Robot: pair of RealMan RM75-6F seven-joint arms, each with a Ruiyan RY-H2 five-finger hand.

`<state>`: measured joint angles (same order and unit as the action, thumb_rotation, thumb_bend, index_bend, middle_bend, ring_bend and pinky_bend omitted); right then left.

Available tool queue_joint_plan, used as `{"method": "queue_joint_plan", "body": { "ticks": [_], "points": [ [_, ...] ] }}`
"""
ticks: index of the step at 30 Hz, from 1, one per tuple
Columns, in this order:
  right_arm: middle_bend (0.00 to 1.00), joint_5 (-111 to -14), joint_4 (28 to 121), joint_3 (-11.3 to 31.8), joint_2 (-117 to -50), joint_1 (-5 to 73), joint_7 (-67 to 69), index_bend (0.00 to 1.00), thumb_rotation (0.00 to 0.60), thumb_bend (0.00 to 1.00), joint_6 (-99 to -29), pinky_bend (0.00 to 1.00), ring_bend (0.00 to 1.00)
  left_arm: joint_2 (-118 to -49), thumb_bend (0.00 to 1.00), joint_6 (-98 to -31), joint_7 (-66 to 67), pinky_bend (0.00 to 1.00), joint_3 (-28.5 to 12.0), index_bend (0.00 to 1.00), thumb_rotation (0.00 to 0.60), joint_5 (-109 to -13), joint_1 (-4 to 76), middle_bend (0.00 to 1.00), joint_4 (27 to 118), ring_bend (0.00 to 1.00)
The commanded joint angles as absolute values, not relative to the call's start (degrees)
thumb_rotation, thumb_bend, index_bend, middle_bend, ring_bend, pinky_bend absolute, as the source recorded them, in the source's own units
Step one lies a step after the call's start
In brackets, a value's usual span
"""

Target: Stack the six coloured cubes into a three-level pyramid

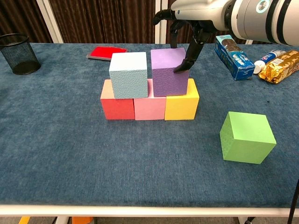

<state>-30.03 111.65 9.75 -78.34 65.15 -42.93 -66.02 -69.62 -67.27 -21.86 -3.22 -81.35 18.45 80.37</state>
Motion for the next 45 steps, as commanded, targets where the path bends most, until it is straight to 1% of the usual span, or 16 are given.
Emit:
{"method": "queue_joint_plan", "body": {
  "ticks": [1,24,45],
  "points": [
    [0.50,-29.57,111.74,10.09,-78.77,65.14,-43.20,0.00,0.600,0.17,-66.53,0.00,0.02,-69.62,0.04,-67.25,-21.97,0.07,-3.18,0.08,0.600,-81.30,18.37,0.09,80.27,0.00],
    [0.51,-27.95,111.42,11.05,-80.33,65.16,-44.13,0.00,0.600,0.17,-66.76,0.00,0.02,-69.72,0.04,-66.27,-23.26,0.07,-2.91,0.08,0.600,-81.29,18.37,0.09,79.71,0.00],
    [0.51,-27.28,111.89,11.47,-80.22,64.98,-44.84,0.00,0.600,0.17,-67.05,0.00,0.02,-69.83,0.04,-65.97,-23.83,0.07,-2.85,0.08,0.600,-81.36,18.38,0.09,79.48,0.00]
  ]
}}
